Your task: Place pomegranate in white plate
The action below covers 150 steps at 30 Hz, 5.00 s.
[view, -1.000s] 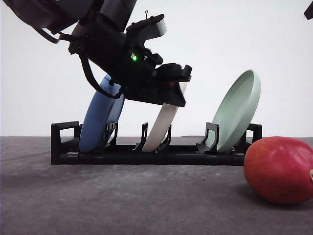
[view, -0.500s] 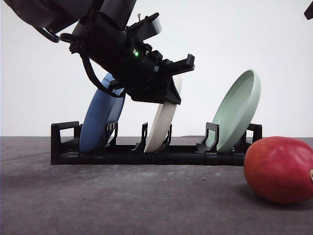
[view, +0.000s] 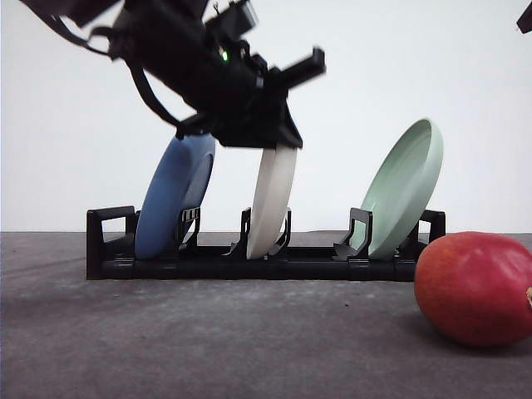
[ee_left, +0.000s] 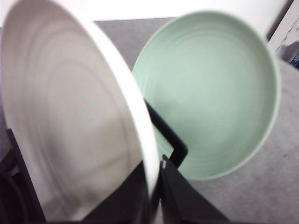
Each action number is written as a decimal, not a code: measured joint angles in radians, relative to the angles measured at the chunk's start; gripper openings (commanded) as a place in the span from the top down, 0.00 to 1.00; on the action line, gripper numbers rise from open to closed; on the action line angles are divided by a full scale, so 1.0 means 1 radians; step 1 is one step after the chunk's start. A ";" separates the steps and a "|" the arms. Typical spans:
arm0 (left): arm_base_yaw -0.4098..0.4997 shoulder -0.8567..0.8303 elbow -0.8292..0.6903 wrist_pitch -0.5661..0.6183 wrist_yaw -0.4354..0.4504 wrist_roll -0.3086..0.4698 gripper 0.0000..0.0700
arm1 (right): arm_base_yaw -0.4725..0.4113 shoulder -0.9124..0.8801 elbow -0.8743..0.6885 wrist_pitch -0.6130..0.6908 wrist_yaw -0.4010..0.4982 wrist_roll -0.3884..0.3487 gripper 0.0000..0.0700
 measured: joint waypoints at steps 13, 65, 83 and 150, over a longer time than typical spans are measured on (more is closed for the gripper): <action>-0.003 -0.205 0.000 -0.142 0.097 -0.070 0.99 | 0.000 0.000 0.000 0.000 0.000 0.000 0.46; -0.254 -0.540 -0.455 -0.014 0.080 0.377 0.99 | 0.000 0.000 0.000 -0.056 0.000 0.000 0.46; -0.431 -0.188 -0.457 0.109 -0.199 0.520 0.99 | 0.000 0.000 0.000 -0.054 0.000 0.000 0.46; 0.380 -0.681 -0.156 -0.885 0.231 0.123 0.54 | 0.000 0.000 0.000 -0.053 0.002 0.000 0.46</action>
